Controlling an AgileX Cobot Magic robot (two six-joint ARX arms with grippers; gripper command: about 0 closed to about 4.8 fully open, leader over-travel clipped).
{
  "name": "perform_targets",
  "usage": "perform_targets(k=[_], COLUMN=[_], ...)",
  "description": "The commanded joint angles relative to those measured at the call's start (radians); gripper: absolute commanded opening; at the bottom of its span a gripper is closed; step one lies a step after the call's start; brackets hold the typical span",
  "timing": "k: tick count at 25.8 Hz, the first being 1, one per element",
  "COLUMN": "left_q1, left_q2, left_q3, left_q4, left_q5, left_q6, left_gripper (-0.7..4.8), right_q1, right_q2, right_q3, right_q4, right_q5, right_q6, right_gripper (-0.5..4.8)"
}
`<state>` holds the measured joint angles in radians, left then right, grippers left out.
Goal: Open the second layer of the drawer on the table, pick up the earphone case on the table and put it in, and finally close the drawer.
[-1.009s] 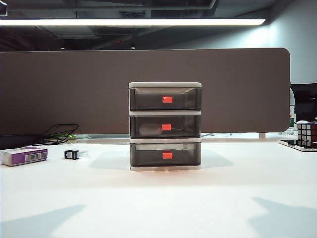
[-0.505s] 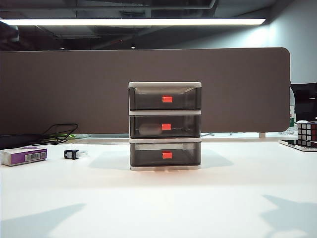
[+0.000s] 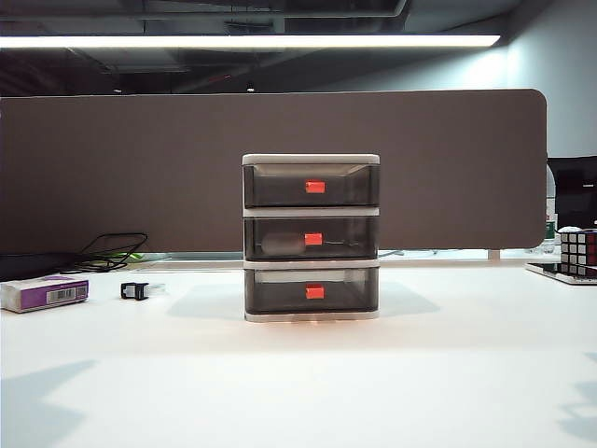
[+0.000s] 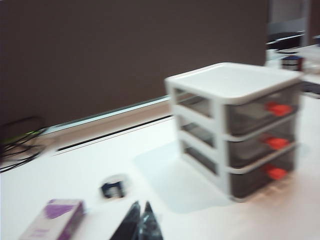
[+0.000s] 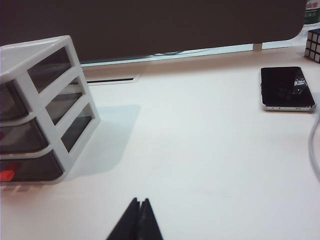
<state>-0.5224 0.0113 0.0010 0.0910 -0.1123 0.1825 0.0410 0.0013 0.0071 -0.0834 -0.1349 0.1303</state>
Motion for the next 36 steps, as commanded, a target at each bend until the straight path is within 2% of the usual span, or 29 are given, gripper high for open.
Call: perform_targets(k=[1,5,7,9,10,14,16,18,21,24,36], left_q1=[0.116,0.279,0.383,0.447,0.496,0.604,0.61,0.61,0.61,0.61,0.61], left_q2=[0.0,0.0,0.002,0.002,0.002,0.002,0.002,0.002,0.002,0.002,0.002], left_q3=[0.006,0.006,0.006,0.006,0.006,0.006,0.006,0.006,0.006,0.006,0.006], left_q4=[-0.001,0.001,0.003,0.0,0.006,0.017,0.024,0.039,0.056,0.049,0.037], left_q5=[0.126,0.171,0.28,0.339,0.361,0.333,0.285,0.271,0.273,0.273,0.273], left_q6=[-0.03,-0.018,-0.02,-0.038,-0.053,-0.08,-0.084,-0.086,-0.087,-0.129,-0.131], left_gripper=[-0.06,-0.06,-0.06,-0.06,-0.06,-0.06,-0.06,-0.06,-0.05,-0.05,-0.05], right_q1=[-0.061,-0.084,-0.084,-0.083,-0.084,-0.083,-0.083,-0.082,-0.082,-0.082,-0.082], right_q2=[-0.002,-0.002,-0.002,-0.002,-0.002,-0.002,-0.002,-0.002,-0.002,-0.002,-0.002], right_q3=[-0.006,-0.006,-0.006,-0.006,-0.006,-0.006,-0.006,-0.006,-0.006,-0.006,-0.006], right_q4=[0.062,0.085,0.085,0.084,0.084,0.092,0.089,0.088,0.087,0.064,0.057], right_q5=[-0.1,-0.113,-0.111,-0.108,-0.069,0.084,0.126,0.125,0.124,0.125,0.125], right_q6=[-0.004,-0.004,-0.004,-0.005,-0.023,-0.038,-0.053,-0.053,-0.052,-0.053,-0.053], right_gripper=[-0.05,-0.05,-0.05,-0.05,-0.05,-0.05,-0.05,-0.05,-0.05,-0.05,-0.05])
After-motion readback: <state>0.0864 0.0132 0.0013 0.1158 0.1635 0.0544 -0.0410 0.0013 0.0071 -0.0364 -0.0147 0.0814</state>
